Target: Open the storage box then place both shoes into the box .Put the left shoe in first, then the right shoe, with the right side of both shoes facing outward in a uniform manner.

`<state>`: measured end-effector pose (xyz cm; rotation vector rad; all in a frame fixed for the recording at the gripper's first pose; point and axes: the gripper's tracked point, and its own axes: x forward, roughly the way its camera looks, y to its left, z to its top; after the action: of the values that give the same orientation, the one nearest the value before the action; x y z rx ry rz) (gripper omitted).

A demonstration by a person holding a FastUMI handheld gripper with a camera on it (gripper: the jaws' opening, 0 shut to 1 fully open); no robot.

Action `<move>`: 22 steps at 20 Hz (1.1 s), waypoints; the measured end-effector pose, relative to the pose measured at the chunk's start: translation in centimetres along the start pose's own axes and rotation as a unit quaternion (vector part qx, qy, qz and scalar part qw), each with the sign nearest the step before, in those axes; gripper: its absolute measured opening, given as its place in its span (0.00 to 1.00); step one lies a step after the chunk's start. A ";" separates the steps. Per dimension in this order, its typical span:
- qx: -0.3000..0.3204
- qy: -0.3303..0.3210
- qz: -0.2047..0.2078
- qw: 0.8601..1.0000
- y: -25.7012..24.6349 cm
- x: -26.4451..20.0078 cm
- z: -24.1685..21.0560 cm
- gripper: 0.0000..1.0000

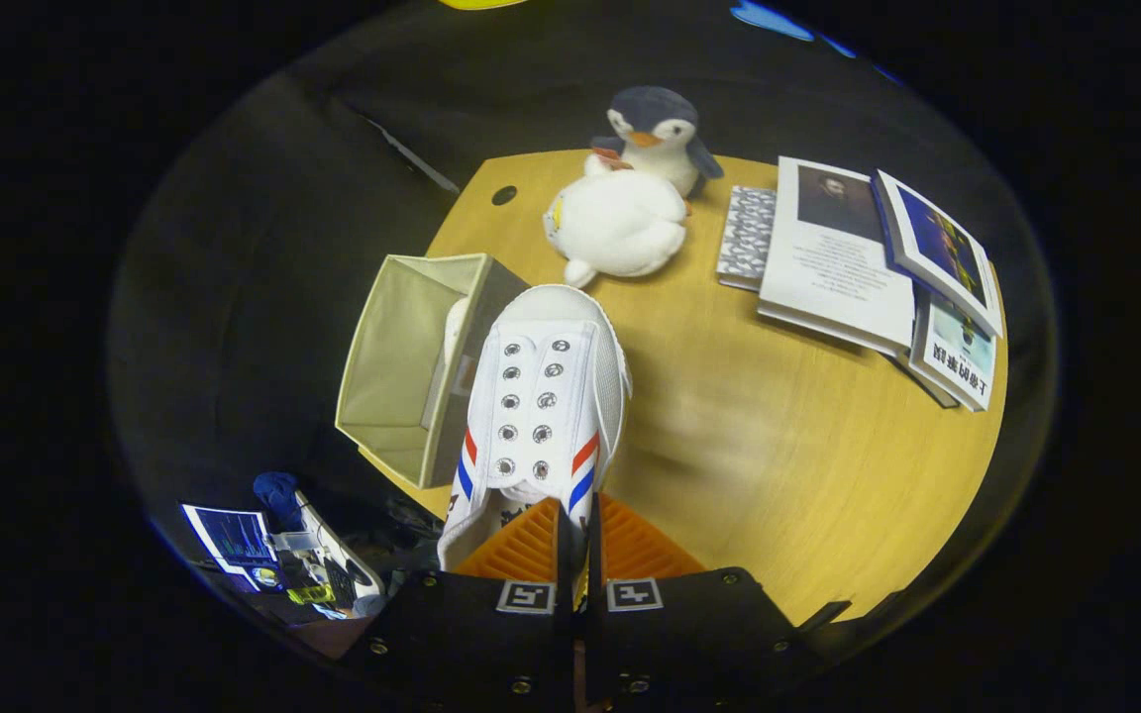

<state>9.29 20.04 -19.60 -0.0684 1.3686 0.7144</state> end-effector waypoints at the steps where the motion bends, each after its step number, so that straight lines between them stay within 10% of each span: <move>1: -0.014 -0.001 0.002 1.000 1.3 0.0 0.9 0.05; 18: -0.118 0.035 -0.017 0.992 15.9 9.5 7.7 0.05; 22: -0.113 0.023 0.020 0.993 18.2 9.3 8.9 0.58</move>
<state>8.14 42.26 -19.49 -0.2391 1.3313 0.9057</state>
